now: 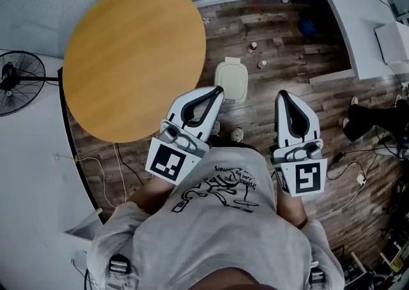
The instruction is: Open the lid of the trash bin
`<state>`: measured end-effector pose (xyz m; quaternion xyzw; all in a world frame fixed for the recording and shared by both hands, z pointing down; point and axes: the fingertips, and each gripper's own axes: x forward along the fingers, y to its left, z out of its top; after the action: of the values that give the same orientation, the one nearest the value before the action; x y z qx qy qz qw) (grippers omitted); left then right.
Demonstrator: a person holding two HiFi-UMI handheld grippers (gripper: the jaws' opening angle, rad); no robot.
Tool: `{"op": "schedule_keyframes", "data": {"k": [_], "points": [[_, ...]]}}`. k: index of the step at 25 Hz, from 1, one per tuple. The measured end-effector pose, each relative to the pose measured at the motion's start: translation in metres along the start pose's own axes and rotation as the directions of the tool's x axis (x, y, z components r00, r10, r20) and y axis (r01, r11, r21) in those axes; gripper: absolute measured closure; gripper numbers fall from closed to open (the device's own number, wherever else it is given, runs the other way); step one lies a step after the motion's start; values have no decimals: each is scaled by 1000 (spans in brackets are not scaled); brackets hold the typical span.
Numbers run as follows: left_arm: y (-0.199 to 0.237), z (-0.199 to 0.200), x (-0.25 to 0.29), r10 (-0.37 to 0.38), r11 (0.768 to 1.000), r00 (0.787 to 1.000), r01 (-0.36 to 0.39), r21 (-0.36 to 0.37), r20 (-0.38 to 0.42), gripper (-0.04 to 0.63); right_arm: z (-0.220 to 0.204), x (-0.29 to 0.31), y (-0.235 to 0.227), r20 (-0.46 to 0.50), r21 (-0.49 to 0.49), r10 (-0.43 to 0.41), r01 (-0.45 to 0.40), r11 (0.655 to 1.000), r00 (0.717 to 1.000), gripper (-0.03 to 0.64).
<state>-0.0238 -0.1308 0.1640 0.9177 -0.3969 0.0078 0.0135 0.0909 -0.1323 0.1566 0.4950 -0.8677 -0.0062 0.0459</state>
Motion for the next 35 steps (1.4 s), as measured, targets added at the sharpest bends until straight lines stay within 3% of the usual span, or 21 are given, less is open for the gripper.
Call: {"op": "schedule_keyframes", "data": {"k": [14, 27, 35], "points": [[2, -95, 14, -9, 999, 995, 4, -47, -102, 577, -83, 13, 0, -123, 46, 16, -11, 999, 992, 611], [13, -202, 35, -9, 999, 984, 1, -47, -179, 577, -200, 33, -2, -247, 76, 35, -17, 997, 968, 611], [9, -279, 38, -16, 998, 964, 0, -60, -267, 577, -282, 42, 5, -312, 103, 35, -3, 995, 949, 611]]}}
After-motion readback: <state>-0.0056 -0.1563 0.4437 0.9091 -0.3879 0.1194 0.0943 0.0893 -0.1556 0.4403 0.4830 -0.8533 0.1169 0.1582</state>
